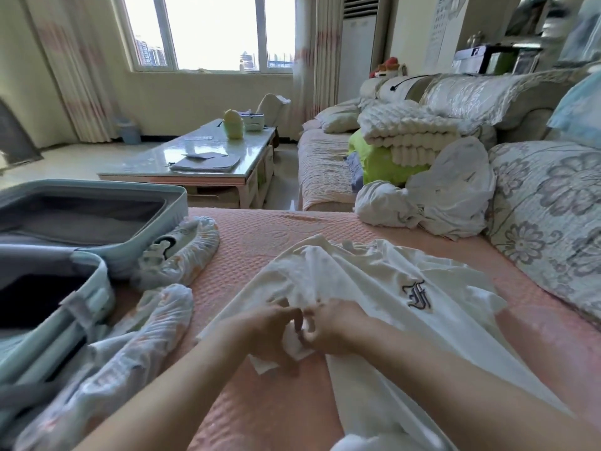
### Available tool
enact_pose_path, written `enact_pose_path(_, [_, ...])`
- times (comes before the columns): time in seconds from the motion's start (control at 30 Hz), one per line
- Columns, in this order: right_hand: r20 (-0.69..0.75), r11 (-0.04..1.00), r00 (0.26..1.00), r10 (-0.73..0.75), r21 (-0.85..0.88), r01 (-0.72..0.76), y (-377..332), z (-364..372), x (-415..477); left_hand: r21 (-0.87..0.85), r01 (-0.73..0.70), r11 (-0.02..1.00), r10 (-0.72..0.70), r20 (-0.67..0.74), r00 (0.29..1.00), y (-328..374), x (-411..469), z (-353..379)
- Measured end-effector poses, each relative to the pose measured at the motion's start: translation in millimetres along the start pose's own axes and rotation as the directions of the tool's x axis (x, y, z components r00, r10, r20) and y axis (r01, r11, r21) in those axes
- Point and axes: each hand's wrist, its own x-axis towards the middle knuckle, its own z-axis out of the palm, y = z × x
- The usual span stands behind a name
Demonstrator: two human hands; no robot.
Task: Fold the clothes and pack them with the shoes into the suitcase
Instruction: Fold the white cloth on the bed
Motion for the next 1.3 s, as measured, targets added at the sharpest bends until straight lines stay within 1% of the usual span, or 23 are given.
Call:
enact_pose_path(0.1, [0.061, 0.992, 0.997, 0.046, -0.119, -0.039, -5, 7, -22, -0.153, -0.05, 0.987, 0.035, -0.099, 0.994, -3, -8, 5])
enact_pose_path(0.13, [0.075, 0.988, 0.995, 0.061, -0.148, -0.05, -4, 7, -27, -0.118, -0.016, 0.993, -0.003, -0.155, 0.988, -7, -11, 2])
enact_pose_path(0.17, [0.084, 0.986, 0.994, 0.071, -0.157, -0.058, -4, 5, -31, -0.126, 0.047, 0.991, -0.073, -0.216, 0.974, -10, -17, -3])
enact_pose_path(0.2, [0.084, 0.988, 0.993, 0.081, -0.137, -0.069, -3, 3, -34, -0.036, 0.143, 0.989, -0.147, -0.283, 0.948, -16, -21, -10])
enact_pose_path(0.23, [0.074, 0.991, 0.993, 0.093, -0.103, -0.085, -3, 1, -37, 0.028, 0.231, 0.973, -0.203, -0.385, 0.9, -25, -24, -18])
enact_pose_path(0.3, [0.027, 0.992, 0.993, 0.112, -0.061, -0.111, -3, -2, -40, 0.16, 0.406, 0.9, -0.274, -0.517, 0.811, -45, -33, -31])
enact_pose_path(0.37, [0.006, 0.994, 0.995, 0.103, -0.043, -0.103, -5, -1, -40, 0.229, 0.562, 0.795, -0.381, -0.534, 0.755, -67, -34, -34])
enact_pose_path(0.43, [0.051, 0.998, 0.996, 0.068, -0.007, -0.067, -8, 7, -39, 0.232, 0.599, 0.766, -0.473, -0.426, 0.771, -68, -34, -30])
enact_pose_path(0.47, [0.088, 0.999, 0.995, 0.045, 0.016, -0.047, -8, 12, -38, 0.245, 0.542, 0.804, -0.431, -0.387, 0.815, -63, -30, -26])
enact_pose_path(0.5, [0.124, 0.999, 0.992, 0.026, 0.039, -0.031, -8, 17, -38, 0.286, 0.436, 0.853, -0.319, -0.376, 0.87, -54, -26, -21])
enact_pose_path(0.57, [0.163, 0.995, 0.987, 0.005, 0.097, -0.021, -8, 26, -38, 0.244, 0.179, 0.953, -0.077, -0.378, 0.923, -35, -20, -14])
enact_pose_path(0.6, [0.166, 0.99, 0.986, -0.007, 0.14, -0.016, -7, 28, -38, 0.197, 0.112, 0.974, -0.043, -0.326, 0.944, -27, -16, -11])
enact_pose_path(0.63, [0.16, 0.982, 0.987, -0.023, 0.187, -0.008, -5, 28, -39, 0.157, 0.085, 0.984, -0.049, -0.22, 0.974, -24, -11, -7])
enact_pose_path(0.7, [0.133, 0.961, 0.99, -0.038, 0.277, -0.001, 0, 24, -44, 0.122, 0.112, 0.986, -0.113, -0.003, 0.994, -15, -9, 3])
enact_pose_path(0.73, [0.112, 0.951, 0.993, -0.037, 0.309, 0.001, 3, 20, -48, 0.141, 0.121, 0.983, -0.127, 0.033, 0.991, -12, -9, 3])
enact_pose_path(0.8, [0.062, 0.937, 0.997, -0.036, 0.348, 0.013, 10, 12, -62, 0.154, 0.097, 0.983, -0.095, -0.022, 0.995, 0, -16, -3])
enact_pose_path(0.93, [-0.087, 0.925, 0.996, 0.016, 0.379, 0.018, 20, 0, -96, 0.027, 0.012, 1.0, -0.004, -0.273, 0.962, 38, -42, -14])
enact_pose_path(0.97, [-0.131, 0.921, 0.991, 0.031, 0.389, 0.022, 22, -1, -105, 0.035, -0.013, 0.999, 0.022, -0.284, 0.959, 52, -52, -13])
enact_pose_path(1.03, [-0.193, 0.911, 0.98, 0.047, 0.41, 0.037, 24, -3, -122, 0.03, -0.035, 0.999, 0.04, -0.213, 0.976, 80, -70, -9])
enact_pose_path(1.1, [-0.169, 0.907, 0.985, 0.04, 0.419, 0.035, 25, -3, -139, -0.035, -0.009, 0.999, 0.005, -0.103, 0.995, 103, -88, 0])
enact_pose_path(1.2, [-0.031, 0.947, 0.999, 0.04, 0.319, -0.028, 25, 6, -161, -0.109, 0.084, 0.99, -0.082, 0.025, 0.996, 120, -111, 23])
enact_pose_path(1.23, [0.008, 0.963, 0.999, 0.053, 0.263, -0.053, 26, 10, -167, -0.096, 0.103, 0.99, -0.099, 0.04, 0.994, 122, -116, 30])
enact_pose_path(1.3, [0.06, 0.981, 0.996, 0.069, 0.179, -0.079, 27, 18, -173, -0.068, 0.091, 0.993, -0.094, -0.039, 0.995, 125, -121, 37])
